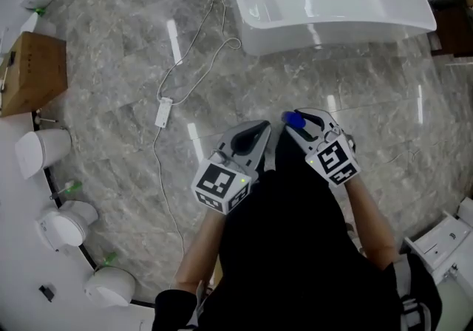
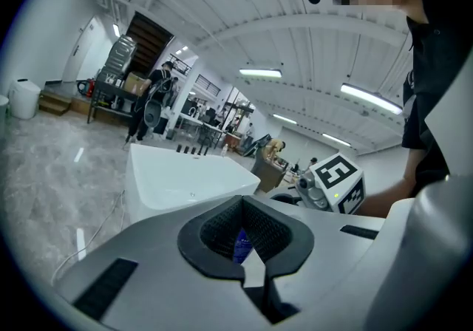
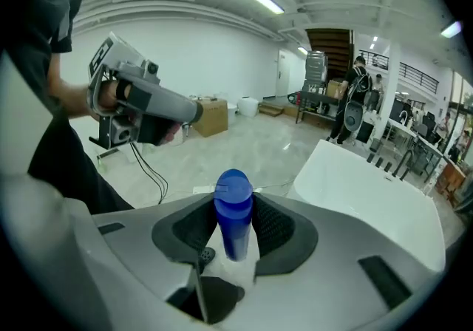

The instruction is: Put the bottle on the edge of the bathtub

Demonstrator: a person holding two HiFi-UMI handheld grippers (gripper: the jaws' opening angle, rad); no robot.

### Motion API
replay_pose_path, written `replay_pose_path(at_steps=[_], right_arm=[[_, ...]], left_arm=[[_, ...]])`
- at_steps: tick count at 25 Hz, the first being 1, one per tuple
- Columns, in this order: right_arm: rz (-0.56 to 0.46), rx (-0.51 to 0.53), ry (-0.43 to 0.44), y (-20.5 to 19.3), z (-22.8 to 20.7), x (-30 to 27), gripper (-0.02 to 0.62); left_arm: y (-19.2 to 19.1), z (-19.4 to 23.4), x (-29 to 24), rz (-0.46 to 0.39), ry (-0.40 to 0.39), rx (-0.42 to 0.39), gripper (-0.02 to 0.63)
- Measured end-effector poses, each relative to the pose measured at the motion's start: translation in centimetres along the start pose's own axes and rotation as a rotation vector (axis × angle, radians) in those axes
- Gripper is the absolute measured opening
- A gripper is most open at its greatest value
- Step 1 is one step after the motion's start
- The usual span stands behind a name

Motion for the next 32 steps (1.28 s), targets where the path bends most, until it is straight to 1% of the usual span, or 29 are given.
replay_pose_path(at_steps=[2, 6, 11, 16, 18, 20, 23, 26, 29, 32], right_arm=[[0.043, 0.019, 0.036, -0.7, -1.6, -1.3, 0.146], [0.111, 0.05, 0.113, -2.1, -5.5, -3.9, 0.146], [0.217, 0.162, 0.219, -4.0, -10.4, -7.5, 0.146], [0.287, 0.214, 0.313, -6.7, -14.8, -12.7, 0.146], [0.321, 0.257, 0.356, -8.0, -15.9, -15.0, 0.146], [0.355, 0.29, 0.394, -9.5, -16.6, -17.2, 0.146], [0.398, 0.304, 0.427, -11.8, -17.8, -20.9, 0.146], [0.442, 0.287, 0.429, -14.5, -18.8, -25.1, 0.144], [0.489, 0.285, 0.408, -17.2, -19.5, -29.2, 0.144], [0.528, 0.312, 0.394, -20.0, -19.5, -33.0, 0.144]], left_arm=[[0.3, 1.0, -0.9, 0.003, 0.019, 0.018, 0.008], [1.4, 2.9, -3.5, -0.001, 0.09, 0.061, 0.009], [2.9, 4.4, -7.0, -0.041, 0.217, 0.157, 0.009], [2.2, 7.1, -11.1, -0.072, 0.329, 0.241, 0.008], [1.4, 8.3, -12.6, -0.092, 0.377, 0.273, 0.008], [0.3, 9.2, -13.9, -0.097, 0.411, 0.288, 0.009], [-2.1, 10.9, -15.4, -0.091, 0.446, 0.337, 0.009], [-4.7, 12.8, -16.9, -0.098, 0.444, 0.378, 0.009], [-7.2, 15.0, -18.0, -0.097, 0.436, 0.383, 0.009], [-9.9, 17.3, -18.7, -0.1, 0.442, 0.383, 0.009]])
Point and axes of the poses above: the fingertips, and each gripper's own axes: x backward along the fingers, z to its left, y out of its top, the point moved 4 cm from there along x, backward along the fingers, and after that the axes turned 2 degrees about y, right-handed, at the moved point
